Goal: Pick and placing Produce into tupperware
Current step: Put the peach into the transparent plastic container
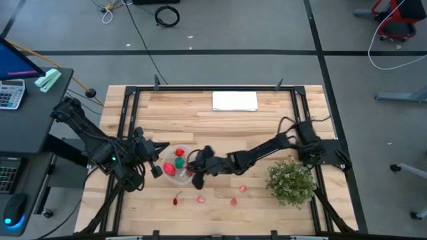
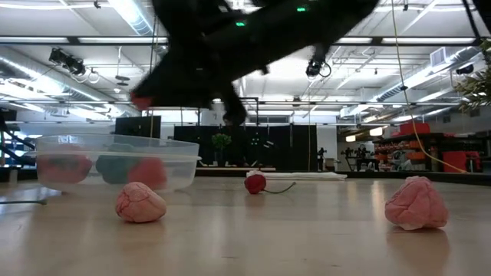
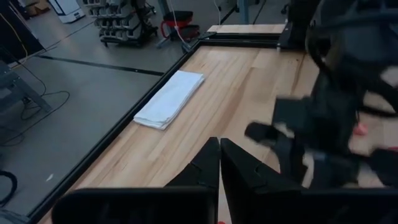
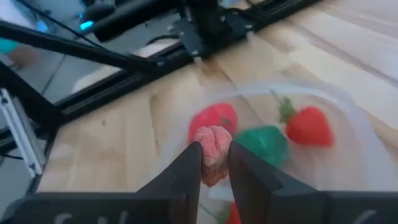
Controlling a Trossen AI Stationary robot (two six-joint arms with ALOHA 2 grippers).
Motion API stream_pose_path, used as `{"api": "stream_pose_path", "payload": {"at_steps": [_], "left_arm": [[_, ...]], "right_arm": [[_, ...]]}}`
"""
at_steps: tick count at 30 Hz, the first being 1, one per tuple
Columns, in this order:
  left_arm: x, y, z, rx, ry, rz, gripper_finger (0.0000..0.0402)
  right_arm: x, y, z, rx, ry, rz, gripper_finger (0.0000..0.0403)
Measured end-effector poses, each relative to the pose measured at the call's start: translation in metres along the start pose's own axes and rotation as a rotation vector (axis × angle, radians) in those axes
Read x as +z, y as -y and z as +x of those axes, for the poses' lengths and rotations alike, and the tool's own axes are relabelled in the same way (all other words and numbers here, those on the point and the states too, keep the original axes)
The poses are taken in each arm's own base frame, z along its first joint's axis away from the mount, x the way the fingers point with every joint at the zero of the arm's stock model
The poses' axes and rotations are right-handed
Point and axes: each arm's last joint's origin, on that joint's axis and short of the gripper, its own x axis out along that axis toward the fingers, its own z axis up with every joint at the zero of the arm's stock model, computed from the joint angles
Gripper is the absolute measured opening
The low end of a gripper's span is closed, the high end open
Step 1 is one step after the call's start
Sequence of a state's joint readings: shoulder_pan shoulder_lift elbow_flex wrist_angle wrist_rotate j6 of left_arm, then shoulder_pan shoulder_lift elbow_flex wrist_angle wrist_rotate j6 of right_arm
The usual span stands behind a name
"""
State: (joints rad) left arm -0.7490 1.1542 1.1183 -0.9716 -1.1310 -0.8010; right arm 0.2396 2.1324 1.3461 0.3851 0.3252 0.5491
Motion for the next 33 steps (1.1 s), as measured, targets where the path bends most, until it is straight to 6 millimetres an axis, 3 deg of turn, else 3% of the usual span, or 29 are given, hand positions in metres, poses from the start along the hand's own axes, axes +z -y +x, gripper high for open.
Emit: {"api": "stream_pose_path", "payload": {"at_steps": [4,8,12,21,28,33], "left_arm": [[0.001,0.001,0.000,-0.001,0.009,-0.008,0.0009],[0.000,-0.001,0.000,0.002,0.005,0.009,0.0007],[0.000,-0.001,0.000,0.006,0.004,0.016,0.0018],[0.000,-0.002,-0.001,0.009,0.003,0.014,0.0015],[-0.001,-0.002,-0.001,0.009,0.002,0.015,0.0010],[-0.001,-0.002,-0.001,0.008,-0.002,0.019,0.0023]], "right_arm": [[0.001,-0.004,0.024,-0.080,-0.138,-0.090,0.0085],[0.015,-0.005,0.030,-0.169,-0.243,-0.105,0.0085],[0.015,0.002,0.036,-0.192,-0.337,-0.108,0.0085],[0.006,0.016,0.035,-0.209,-0.457,-0.129,0.0122],[0.024,0.013,0.026,-0.182,-0.438,-0.140,0.0168],[0.037,0.007,0.008,-0.165,-0.496,-0.106,0.0181]]}}
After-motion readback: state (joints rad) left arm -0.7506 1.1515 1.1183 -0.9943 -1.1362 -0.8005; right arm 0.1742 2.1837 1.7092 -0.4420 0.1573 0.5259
